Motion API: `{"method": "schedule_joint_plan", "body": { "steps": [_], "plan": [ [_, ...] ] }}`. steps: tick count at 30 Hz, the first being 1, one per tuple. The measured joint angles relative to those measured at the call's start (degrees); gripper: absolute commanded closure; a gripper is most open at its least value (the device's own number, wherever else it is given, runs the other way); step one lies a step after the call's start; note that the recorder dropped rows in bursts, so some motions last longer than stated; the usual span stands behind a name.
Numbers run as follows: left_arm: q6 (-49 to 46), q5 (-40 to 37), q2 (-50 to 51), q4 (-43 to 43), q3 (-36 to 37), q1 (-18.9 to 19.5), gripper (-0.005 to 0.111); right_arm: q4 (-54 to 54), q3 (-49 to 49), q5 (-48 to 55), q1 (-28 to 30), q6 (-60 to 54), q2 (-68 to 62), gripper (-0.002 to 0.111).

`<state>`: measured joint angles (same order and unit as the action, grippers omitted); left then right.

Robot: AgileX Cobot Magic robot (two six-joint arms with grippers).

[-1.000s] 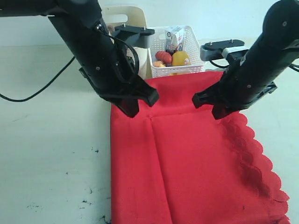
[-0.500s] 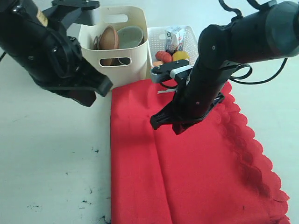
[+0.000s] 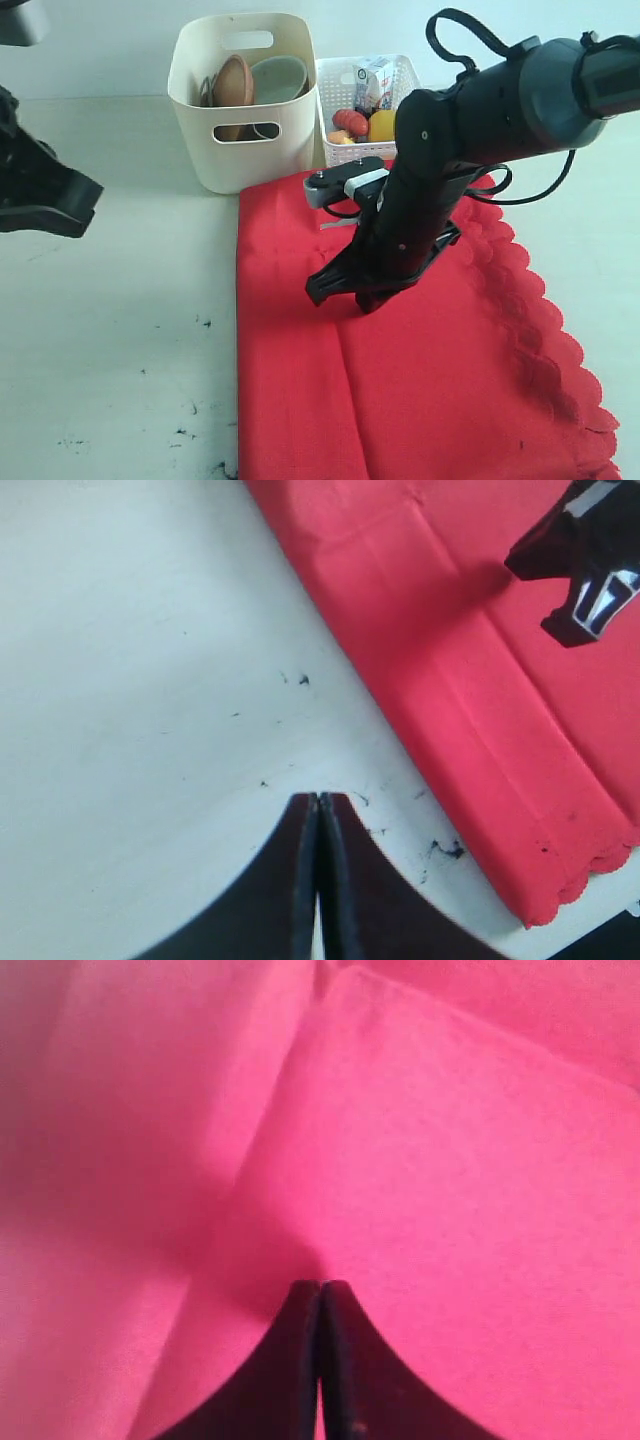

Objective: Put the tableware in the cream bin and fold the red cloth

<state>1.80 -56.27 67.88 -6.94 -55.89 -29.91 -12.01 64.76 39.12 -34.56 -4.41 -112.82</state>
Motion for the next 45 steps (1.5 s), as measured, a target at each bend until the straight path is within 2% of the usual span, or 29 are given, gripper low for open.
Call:
{"method": "schedule_joint_plan", "body": {
  "steps": [11, 17, 35, 45],
  "plan": [
    [5.52, -0.01, -14.65, 7.7, 3.22, 0.62, 0.105, 5.78, 0.22, 1.02, 0.03, 7.34, -1.48, 0.108],
    [5.98, -0.83, -18.99, 10.62, 3.45, 0.62, 0.105, 5.77, -0.46, 1.92, 1.96, 8.5, -1.23, 0.108],
    [6.79, -1.98, -20.45, 13.22, 3.45, 0.62, 0.105, 5.56, -9.43, 0.28, 11.8, 8.5, 2.74, 0.108],
    [6.79, -2.0, -20.45, 13.43, 3.45, 0.62, 0.105, 10.52, -12.32, 2.88, 20.78, 8.86, 5.23, 0.108]
  ]
}}
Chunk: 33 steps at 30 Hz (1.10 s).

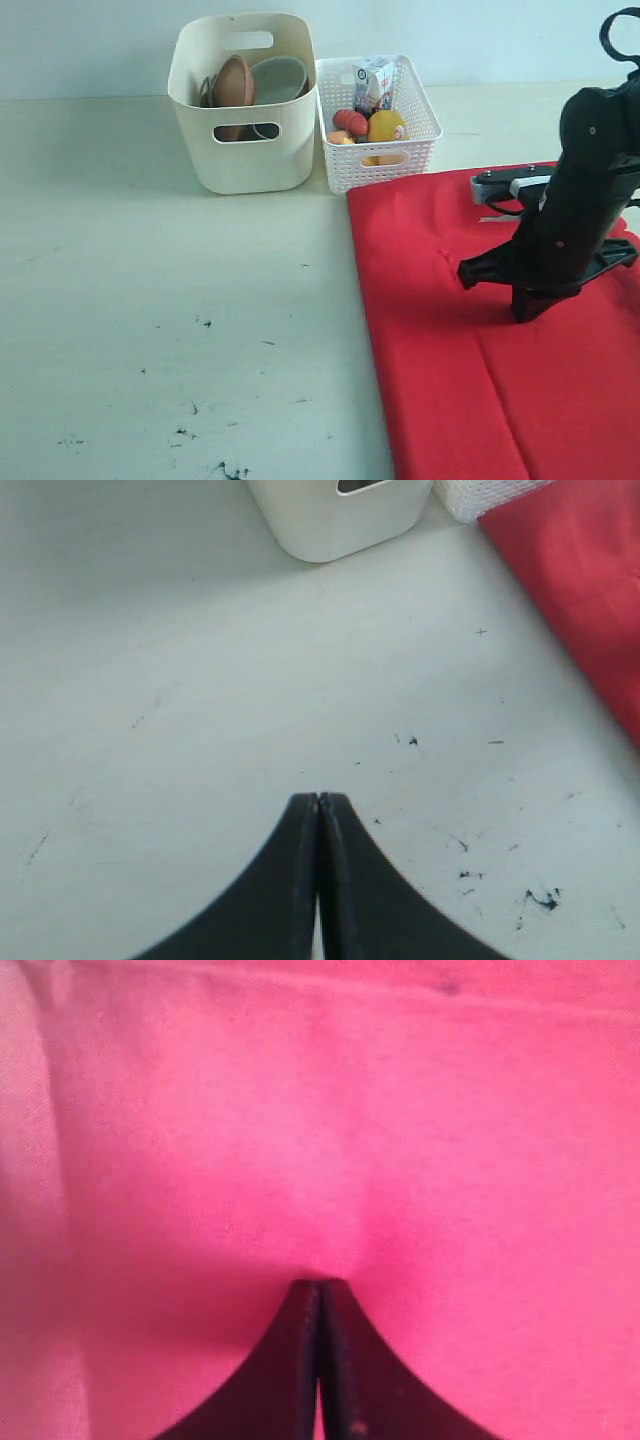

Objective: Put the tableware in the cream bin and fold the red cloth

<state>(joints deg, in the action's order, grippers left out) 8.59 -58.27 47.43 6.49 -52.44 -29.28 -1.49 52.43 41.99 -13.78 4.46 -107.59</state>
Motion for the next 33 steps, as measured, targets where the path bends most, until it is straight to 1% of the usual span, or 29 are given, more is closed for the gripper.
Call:
{"method": "schedule_joint_plan", "body": {
  "steps": [3, 6, 11, 15, 22, 33],
  "plan": [
    [0.0, 0.0, 0.0, 0.0, 0.0, 0.0, 0.105, 1.49, -0.32, 0.64, 3.64, 0.08, 0.29, 0.108],
    [0.0, 0.0, 0.0, 0.34, 0.0, 0.0, 0.105, 2.17, -0.46, 1.0, 9.23, 0.12, 0.61, 0.108],
    [0.0, 0.0, 0.0, 0.36, 0.0, 0.0, 0.105, 2.53, -0.46, 0.19, 15.95, 0.12, 0.71, 0.108],
    [0.0, 0.0, 0.0, 0.36, 0.0, 0.0, 0.105, 2.11, -0.46, -0.95, 19.05, 0.12, 0.6, 0.108],
    [0.0, 0.0, 0.0, 0.46, 0.0, 0.0, 0.105, 0.67, 1.85, 0.07, 20.24, -0.13, -1.49, 0.108],
    [0.0, 1.02, 0.0, 0.46, 0.0, 0.0, 0.105, -3.89, 11.77, -0.93, 20.37, -3.22, -7.1, 0.108]
  ]
}}
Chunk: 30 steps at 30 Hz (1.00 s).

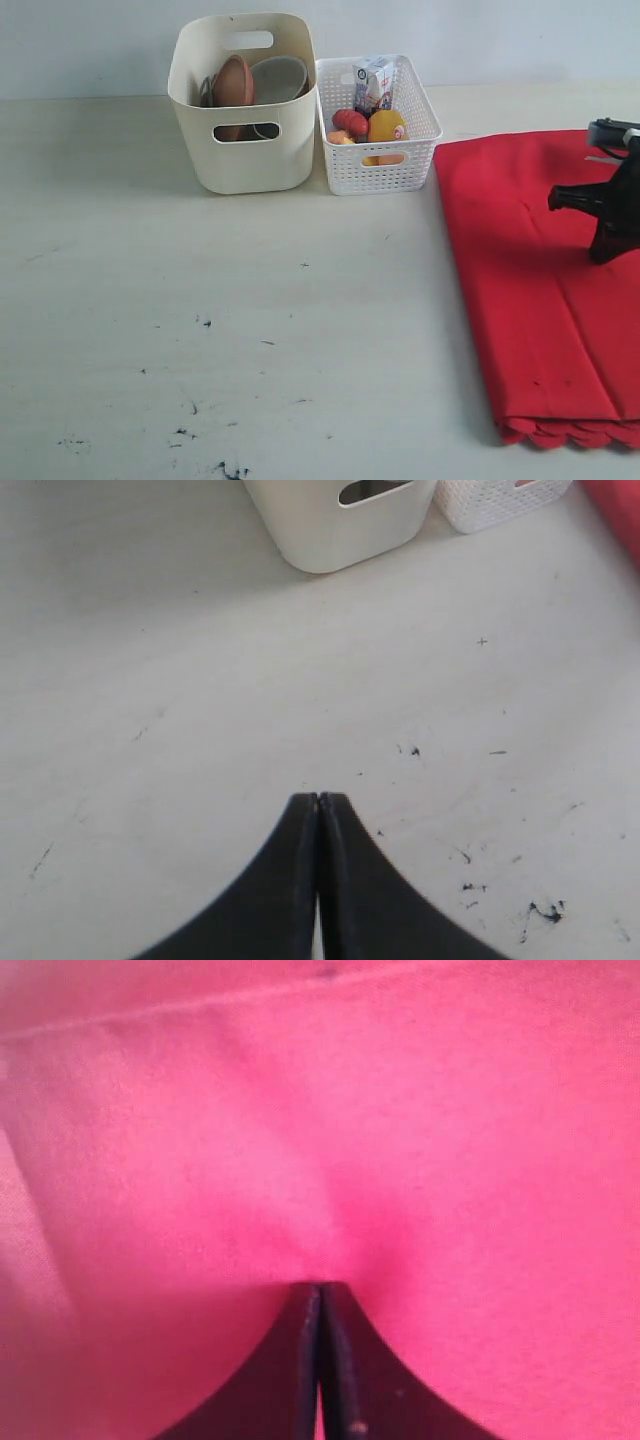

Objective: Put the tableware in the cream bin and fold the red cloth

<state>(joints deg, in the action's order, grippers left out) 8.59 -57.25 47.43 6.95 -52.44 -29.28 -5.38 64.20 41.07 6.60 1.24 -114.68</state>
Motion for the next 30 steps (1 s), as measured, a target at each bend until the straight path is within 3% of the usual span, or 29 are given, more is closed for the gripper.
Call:
{"method": "schedule_joint_plan", "body": {
  "steps": [30],
  "plan": [
    [0.0, 0.73, 0.0, 0.0, 0.0, 0.0, 0.105, -18.57, 42.44, 1.82, 0.24, -1.24, -25.64, 0.108]
  ]
}}
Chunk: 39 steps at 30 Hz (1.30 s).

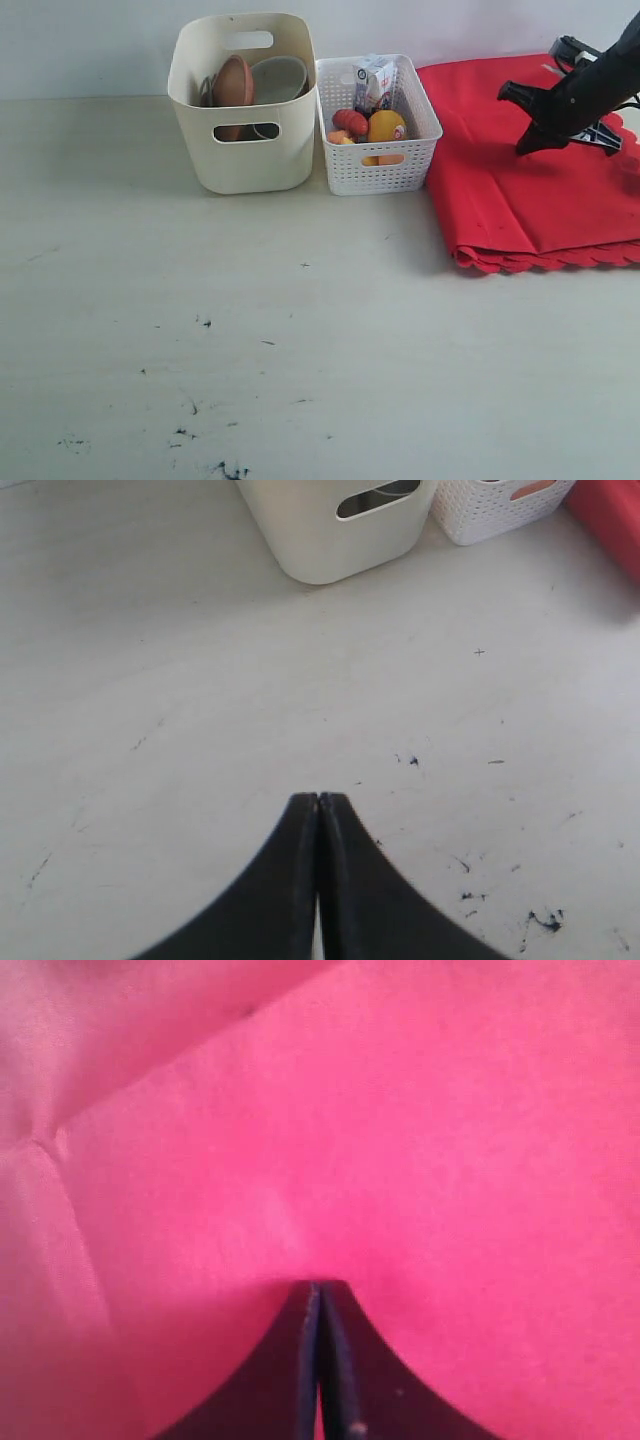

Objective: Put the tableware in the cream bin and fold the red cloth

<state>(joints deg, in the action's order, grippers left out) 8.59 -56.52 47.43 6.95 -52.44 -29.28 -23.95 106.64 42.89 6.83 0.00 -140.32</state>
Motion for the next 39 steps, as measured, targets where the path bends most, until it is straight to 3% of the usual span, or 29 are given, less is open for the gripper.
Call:
{"method": "schedule_joint_plan", "body": {
  "steps": [14, 24, 39],
  "plan": [
    [0.0, 0.0, 0.0, 0.0, 0.0, 0.0, 0.105, -0.77, 3.12, 1.35, 2.43, 2.78, -1.34, 0.108],
    [0.0, 0.64, 0.0, 0.0, 0.0, 0.0, 0.105, -4.41, 2.6, 1.56, 3.11, -2.01, 0.01, 0.108],
    [0.0, 5.99, 0.0, -1.48, 0.0, 0.0, 0.105, 7.45, 2.23, 6.37, 2.44, -1.54, 21.46, 0.108]
  ]
}}
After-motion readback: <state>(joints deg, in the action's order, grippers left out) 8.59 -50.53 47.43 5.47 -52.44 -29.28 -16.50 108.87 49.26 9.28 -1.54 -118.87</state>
